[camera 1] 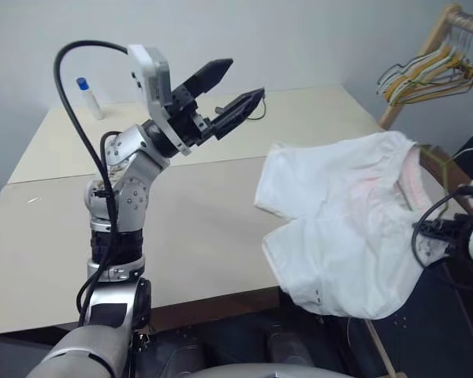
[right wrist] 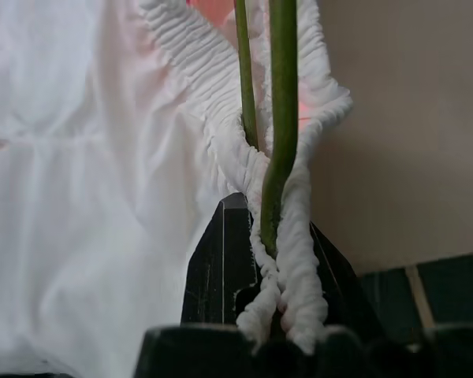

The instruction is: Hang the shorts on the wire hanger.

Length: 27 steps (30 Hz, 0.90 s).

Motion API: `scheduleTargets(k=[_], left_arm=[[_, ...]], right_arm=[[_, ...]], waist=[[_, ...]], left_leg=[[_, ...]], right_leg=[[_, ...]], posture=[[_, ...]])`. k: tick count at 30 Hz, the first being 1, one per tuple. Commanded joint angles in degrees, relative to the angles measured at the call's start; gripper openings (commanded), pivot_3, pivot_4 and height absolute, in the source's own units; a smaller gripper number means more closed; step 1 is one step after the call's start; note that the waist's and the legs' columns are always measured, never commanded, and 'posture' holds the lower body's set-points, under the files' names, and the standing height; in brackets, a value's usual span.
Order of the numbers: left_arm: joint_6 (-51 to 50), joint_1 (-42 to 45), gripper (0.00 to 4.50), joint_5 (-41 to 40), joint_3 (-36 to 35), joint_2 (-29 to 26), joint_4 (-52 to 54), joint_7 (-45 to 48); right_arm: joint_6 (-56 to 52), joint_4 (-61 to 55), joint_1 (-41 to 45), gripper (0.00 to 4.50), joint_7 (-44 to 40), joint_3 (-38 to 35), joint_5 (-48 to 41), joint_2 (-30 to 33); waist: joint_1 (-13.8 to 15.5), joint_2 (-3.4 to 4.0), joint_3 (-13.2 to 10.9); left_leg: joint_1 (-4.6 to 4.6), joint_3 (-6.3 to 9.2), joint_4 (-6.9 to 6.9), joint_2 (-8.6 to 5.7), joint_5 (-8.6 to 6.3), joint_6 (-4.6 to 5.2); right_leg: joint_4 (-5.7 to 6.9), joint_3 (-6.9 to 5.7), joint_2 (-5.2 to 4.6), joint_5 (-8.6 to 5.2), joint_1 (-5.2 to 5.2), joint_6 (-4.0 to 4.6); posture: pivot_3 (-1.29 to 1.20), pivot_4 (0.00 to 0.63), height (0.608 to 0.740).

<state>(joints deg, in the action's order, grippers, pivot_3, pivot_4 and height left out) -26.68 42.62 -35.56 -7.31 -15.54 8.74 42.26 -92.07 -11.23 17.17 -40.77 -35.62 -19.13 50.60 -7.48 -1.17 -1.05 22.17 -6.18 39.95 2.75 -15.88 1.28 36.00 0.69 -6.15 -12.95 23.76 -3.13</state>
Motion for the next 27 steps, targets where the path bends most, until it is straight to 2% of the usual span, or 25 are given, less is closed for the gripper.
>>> scheduleTargets(k=[1, 4, 12, 16, 23, 27], left_arm=[[-0.8, 3.0, 4.48, -1.6, 0.2, 0.2, 1.8, -1.9], [-0.6, 3.6, 4.48, -1.5, 0.6, 0.2, 1.4, -2.1], [-0.1, 3.4, 4.48, -1.0, 1.7, -0.1, 1.6, -2.0], [-0.1, 3.0, 4.48, -1.1, 1.6, -0.5, 2.0, -2.0], [-0.6, 1.7, 4.48, -1.3, 2.1, -0.7, 3.8, -2.3], [-1.0, 1.3, 4.48, -1.5, 2.1, -1.2, 4.2, -2.2]], right_arm=[[-0.4, 11.8, 8.7, 0.03, 7.4, -4.2, -1.9, 5.1], [-0.4, 22.5, 16.9, 0.03, 14.0, -5.4, -2.0, 7.9], [-0.4, 43.1, 38.0, 0.03, 29.3, -8.0, 1.5, 11.0], [-0.3, 49.6, 46.2, 0.03, 37.1, -14.5, 7.3, 10.5], [9.3, 57.9, 52.4, 0.03, 52.7, -26.9, 12.8, 11.1], [13.4, 61.2, 51.1, 0.03, 56.5, -28.0, 12.5, 11.4]], waist=[[-1.2, 0.02, 0.0], [-2.5, 0.03, 0.0], [-4.8, 0.07, 0.0], [-5.0, 0.11, 0.0], [-4.6, 0.21, -0.1], [-4.6, 0.31, 0.0]], left_leg=[[-0.15, -0.01, -0.03, -0.01, -0.01, 0.01], [-0.54, 0.06, -0.21, -0.02, -0.02, 0.04], [-0.54, 0.51, -0.29, -0.02, -0.03, 0.05], [-0.52, 0.56, -0.33, -0.02, -0.04, 0.06], [-0.42, 0.59, -0.38, -0.02, -0.04, 0.06], [-0.34, 0.57, -0.52, -0.11, -0.05, 0.08]], right_leg=[[-0.06, 0.01, 0.00, 0.00, -0.19, 0.00], [-0.26, -0.05, 0.00, -0.02, -0.60, 0.01], [-0.36, 0.02, 0.00, -0.03, -0.63, 0.01], [-0.38, 0.01, 0.00, -0.03, -0.62, 0.00], [-0.54, -0.02, -0.01, -0.03, -0.58, -0.01], [-0.87, 0.08, -0.01, 0.05, -0.60, -0.11]], posture=[[-0.24, 0.000, 0.740], [-0.24, 0.000, 0.740], [-0.24, 0.000, 0.740], [-0.23, 0.000, 0.740], [-0.22, 0.000, 0.740], [-0.22, 0.000, 0.740]])
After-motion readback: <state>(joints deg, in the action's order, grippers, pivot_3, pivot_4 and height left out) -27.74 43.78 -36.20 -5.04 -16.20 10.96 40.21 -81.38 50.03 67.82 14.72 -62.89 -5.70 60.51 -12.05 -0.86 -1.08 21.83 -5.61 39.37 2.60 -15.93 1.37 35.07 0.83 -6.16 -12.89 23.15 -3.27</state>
